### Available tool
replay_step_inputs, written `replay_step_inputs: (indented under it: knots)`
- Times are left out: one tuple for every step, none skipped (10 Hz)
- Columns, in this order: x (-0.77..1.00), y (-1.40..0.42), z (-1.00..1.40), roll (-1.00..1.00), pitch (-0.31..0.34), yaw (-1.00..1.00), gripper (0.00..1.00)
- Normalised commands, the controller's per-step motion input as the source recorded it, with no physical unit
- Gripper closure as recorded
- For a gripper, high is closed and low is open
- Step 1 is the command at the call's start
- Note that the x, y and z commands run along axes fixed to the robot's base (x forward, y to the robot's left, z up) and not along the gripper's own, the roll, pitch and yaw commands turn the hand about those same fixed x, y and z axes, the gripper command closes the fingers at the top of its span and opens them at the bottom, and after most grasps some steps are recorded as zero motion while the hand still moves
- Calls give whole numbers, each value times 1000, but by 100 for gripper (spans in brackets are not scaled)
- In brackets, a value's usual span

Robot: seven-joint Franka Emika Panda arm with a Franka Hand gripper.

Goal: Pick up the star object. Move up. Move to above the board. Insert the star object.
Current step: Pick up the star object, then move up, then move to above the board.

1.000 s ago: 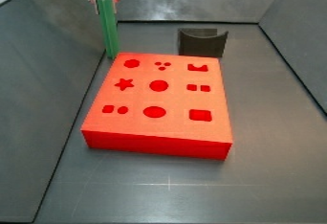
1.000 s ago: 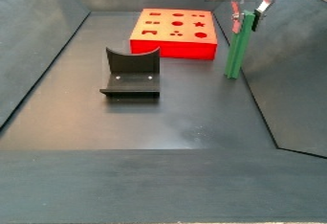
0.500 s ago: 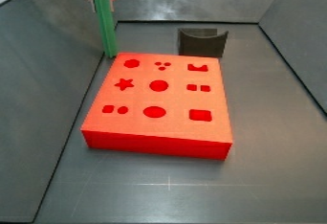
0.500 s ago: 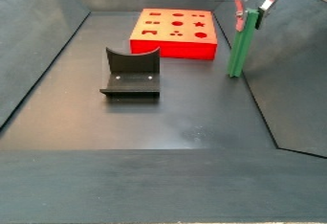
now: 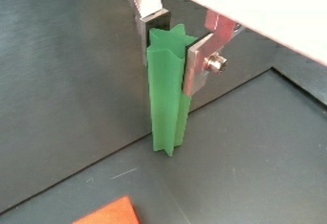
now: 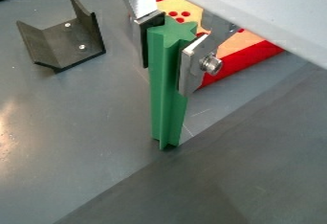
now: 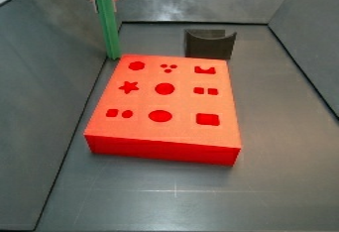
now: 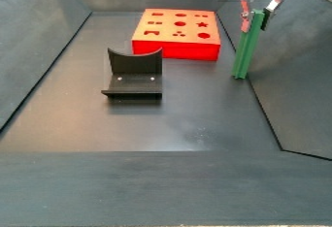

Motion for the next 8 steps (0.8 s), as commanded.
replay_step_inputs:
  knots:
    - [0,0,0,0,0,0,100]
    - [0,0,833,0,0,0,100]
    - [-33,-19,825,1,38,-13,100]
    - [-58,-24,742,-8,68,-13,100]
    - [-36,-21,604,-26,63,-7,100]
    - [-21,-19,478,-41,65,-3,100]
    - [-4,-14,299,-59,72,-1,100]
    - [112,271,1000,15,324,-319,100]
